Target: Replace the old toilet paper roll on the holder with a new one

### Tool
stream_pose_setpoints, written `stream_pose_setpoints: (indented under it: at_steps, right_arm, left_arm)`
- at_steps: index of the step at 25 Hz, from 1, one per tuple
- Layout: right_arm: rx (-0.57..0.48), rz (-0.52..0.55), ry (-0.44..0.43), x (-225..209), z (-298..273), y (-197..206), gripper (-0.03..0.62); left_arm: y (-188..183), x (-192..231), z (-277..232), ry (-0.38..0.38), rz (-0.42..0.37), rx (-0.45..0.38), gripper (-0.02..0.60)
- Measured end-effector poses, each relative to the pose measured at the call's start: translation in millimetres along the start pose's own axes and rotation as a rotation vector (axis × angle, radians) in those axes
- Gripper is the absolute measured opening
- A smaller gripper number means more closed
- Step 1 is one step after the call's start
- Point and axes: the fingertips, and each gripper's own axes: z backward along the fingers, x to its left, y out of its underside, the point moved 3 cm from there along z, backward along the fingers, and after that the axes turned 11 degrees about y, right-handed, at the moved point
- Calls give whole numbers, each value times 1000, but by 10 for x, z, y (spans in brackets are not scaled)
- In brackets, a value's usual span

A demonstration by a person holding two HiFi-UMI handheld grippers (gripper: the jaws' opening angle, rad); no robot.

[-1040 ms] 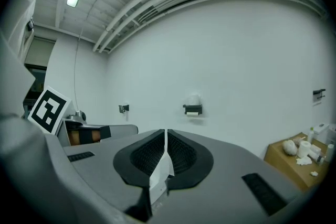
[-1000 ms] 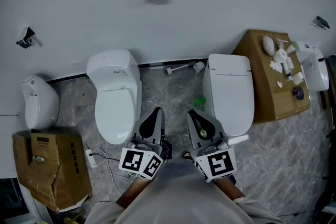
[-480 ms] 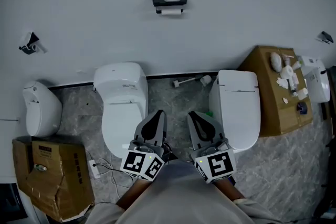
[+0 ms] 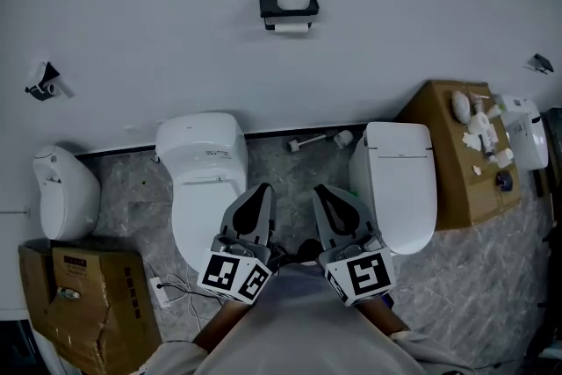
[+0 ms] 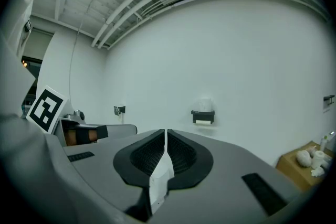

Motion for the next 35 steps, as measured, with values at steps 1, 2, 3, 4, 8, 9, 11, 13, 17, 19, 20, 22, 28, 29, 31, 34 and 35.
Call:
stream_pose_setpoints:
  at_steps: [1, 2, 3, 4, 8, 9, 11, 13, 17, 19, 20, 22, 28, 29, 31, 34, 35]
  right_arm:
    - [1, -1, 1, 2, -14, -1, 17]
    - [3, -2, 2, 2, -30, 0, 17]
    - [4, -4, 3, -1, -51, 2, 17]
    - [5, -7, 3, -5, -77, 4, 17]
    - [4, -18, 2, -56, -208, 5, 17]
    - [2, -20, 2, -81, -249, 3, 17]
    - [-3, -25, 1, -144, -355, -3, 17]
    - [-6, -31, -1, -216, -485, -6, 17]
    - [-8, -44, -5, -360, -771, -27, 17]
    - [-6, -50, -8, -436, -926, -28, 17]
    - [-4, -53, -10, -475, -1005, -25, 17]
    - [-1, -58, -17, -553, -1162, -22, 17]
    - [2, -55, -34, -838, -1628, -79, 17]
    - [1, -55, -36, -893, -1701, -89, 17]
    - [-1, -54, -43, -998, -1848, -114, 17]
    - [-11, -48, -56, -1161, -2064, -168, 17]
    - [-15, -45, -60, -1221, -2128, -186, 17]
  left_arm:
    - [2, 14, -2, 0, 4, 1, 3]
    - [9, 27, -9, 0, 9, 3, 3]
    - [18, 42, -22, 1, 14, 5, 4]
    - [25, 58, -42, 2, 18, 7, 5]
    - [39, 129, -151, 3, 20, 18, 3]
    - [40, 152, -189, 1, 18, 20, 3]
    - [40, 217, -282, -8, 14, 23, 3]
    - [39, 292, -398, -12, 15, 26, 3]
    - [17, 446, -646, -14, 11, 36, 3]
    - [9, 545, -787, -18, 9, 42, 3]
    - [9, 592, -859, -21, 9, 45, 3]
    - [11, 679, -1002, -25, 8, 51, 3]
    - [-13, 903, -1486, -31, 13, 52, 5]
    - [-19, 931, -1570, -31, 13, 51, 3]
    - [-36, 990, -1736, -34, 12, 47, 3]
    - [-71, 1078, -1990, -41, 4, 37, 4]
    - [-84, 1099, -2076, -43, 0, 32, 4]
